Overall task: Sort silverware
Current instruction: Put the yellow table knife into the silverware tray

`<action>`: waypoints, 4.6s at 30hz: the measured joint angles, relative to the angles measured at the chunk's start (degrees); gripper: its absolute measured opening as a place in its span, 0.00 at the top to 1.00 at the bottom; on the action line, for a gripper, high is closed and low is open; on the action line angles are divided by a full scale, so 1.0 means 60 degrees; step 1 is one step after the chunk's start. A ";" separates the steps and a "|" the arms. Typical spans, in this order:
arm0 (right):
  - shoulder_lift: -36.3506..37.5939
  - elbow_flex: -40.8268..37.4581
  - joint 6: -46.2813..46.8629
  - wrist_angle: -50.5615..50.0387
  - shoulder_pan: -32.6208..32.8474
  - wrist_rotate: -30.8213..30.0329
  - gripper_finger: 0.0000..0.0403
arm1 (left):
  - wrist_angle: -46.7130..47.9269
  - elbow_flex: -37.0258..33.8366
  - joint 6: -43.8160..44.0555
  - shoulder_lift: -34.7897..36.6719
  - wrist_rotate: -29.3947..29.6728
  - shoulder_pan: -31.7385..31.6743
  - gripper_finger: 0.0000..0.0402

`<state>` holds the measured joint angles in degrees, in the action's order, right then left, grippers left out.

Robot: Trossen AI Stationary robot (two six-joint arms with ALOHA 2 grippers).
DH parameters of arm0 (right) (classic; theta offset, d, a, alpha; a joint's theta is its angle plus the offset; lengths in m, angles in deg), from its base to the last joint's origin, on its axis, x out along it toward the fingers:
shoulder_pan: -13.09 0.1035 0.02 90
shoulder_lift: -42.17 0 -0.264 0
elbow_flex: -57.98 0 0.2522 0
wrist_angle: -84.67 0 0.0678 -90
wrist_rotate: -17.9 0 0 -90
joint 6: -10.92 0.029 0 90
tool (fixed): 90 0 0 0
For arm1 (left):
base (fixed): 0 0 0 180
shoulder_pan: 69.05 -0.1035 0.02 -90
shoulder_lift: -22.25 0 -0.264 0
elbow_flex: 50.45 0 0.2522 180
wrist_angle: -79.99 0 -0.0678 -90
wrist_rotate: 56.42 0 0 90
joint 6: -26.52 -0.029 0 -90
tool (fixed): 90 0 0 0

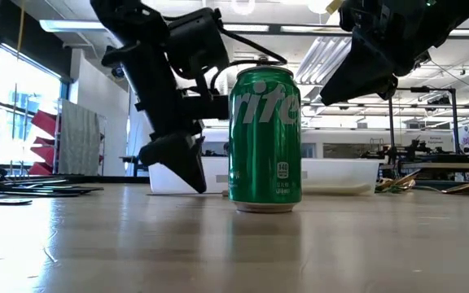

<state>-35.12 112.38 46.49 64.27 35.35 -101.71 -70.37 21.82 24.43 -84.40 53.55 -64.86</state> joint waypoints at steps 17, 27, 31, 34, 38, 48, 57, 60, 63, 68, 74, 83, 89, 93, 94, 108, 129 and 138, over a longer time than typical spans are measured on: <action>-0.0534 0.0000 -0.0158 0.0121 -0.0003 0.0159 0.86 | -0.1374 0.0195 -0.0942 0.0952 -0.0049 0.0700 1.00; -0.2712 0.0645 -0.1793 0.0458 -0.1202 0.1352 0.81 | 0.0716 0.0228 0.0786 0.2469 0.1001 0.0939 1.00; -0.2783 0.0794 -0.2742 0.0484 -0.1806 0.1967 0.68 | 0.1142 -0.0037 0.1408 0.2709 0.0976 0.1198 1.00; -0.2790 0.0712 -0.3426 0.0455 -0.2124 0.2482 0.60 | 0.0958 -0.0483 0.1829 0.2754 0.0977 0.1430 1.00; -0.3001 0.0583 -0.3937 0.0721 -0.2307 0.2963 0.55 | 0.0093 -0.1222 0.2298 0.2750 0.1006 0.1720 1.00; -0.4138 0.0634 -0.4302 0.1071 -0.2339 0.3085 0.64 | -0.1598 -0.2486 0.2328 0.2750 0.2219 0.2140 1.00; -0.4127 0.0633 -0.4343 0.0985 -0.2357 0.3290 0.91 | -0.1635 -0.2585 0.2325 0.2750 0.2367 0.2186 1.00; -0.3752 0.0602 -0.4192 0.0607 -0.2216 0.3166 0.91 | -0.1634 -0.2585 0.2318 0.2750 0.2368 0.2183 1.00; -0.2995 0.0514 -0.4171 -0.0291 -0.1978 0.2489 0.91 | -0.1636 -0.2581 0.2318 0.2750 0.2355 0.2204 1.00; -0.1312 0.0567 -0.4204 -0.0935 -0.1824 0.0864 0.99 | -0.1645 -0.2581 0.2318 0.2750 0.2322 0.2208 1.00; -0.0132 0.0584 -0.5645 -0.0882 -0.2627 0.0362 0.99 | -0.1847 -0.2581 0.2074 0.2750 0.2317 0.2208 1.00; -0.1026 0.0568 -0.3607 -0.0602 -0.2795 0.3611 1.00 | -0.2008 -0.2577 0.2074 0.2750 0.2164 0.2208 1.00; -0.1734 0.0572 -0.0974 0.0146 -0.1531 0.3172 0.93 | -0.2003 -0.2577 0.2074 0.2750 0.2008 0.2244 1.00; -0.2324 0.0573 0.0383 0.1037 -0.0865 0.2744 0.78 | -0.2065 -0.2577 0.2067 0.2750 0.2001 0.2244 1.00; -0.2465 0.0577 0.0513 0.1182 -0.0738 0.2744 0.73 | -0.2061 -0.2577 0.2067 0.2750 0.1993 0.2244 1.00; -0.4703 0.2589 0.1144 -0.0729 0.0317 0.1225 0.48 | -0.2136 -0.2574 0.2063 0.2750 0.1980 0.2244 1.00; -0.5948 0.4024 0.2447 -0.3966 0.0161 0.1999 0.89 | -0.2049 -0.2574 0.2067 0.2750 0.1691 0.2248 1.00; -0.4814 0.3849 0.2670 -0.5823 0.0337 0.1178 0.89 | -0.1919 -0.2574 0.2070 0.2750 0.1687 0.2259 1.00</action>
<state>-64.01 135.47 62.51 29.33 37.38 -94.64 -81.88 6.37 36.85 -67.90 63.67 -51.31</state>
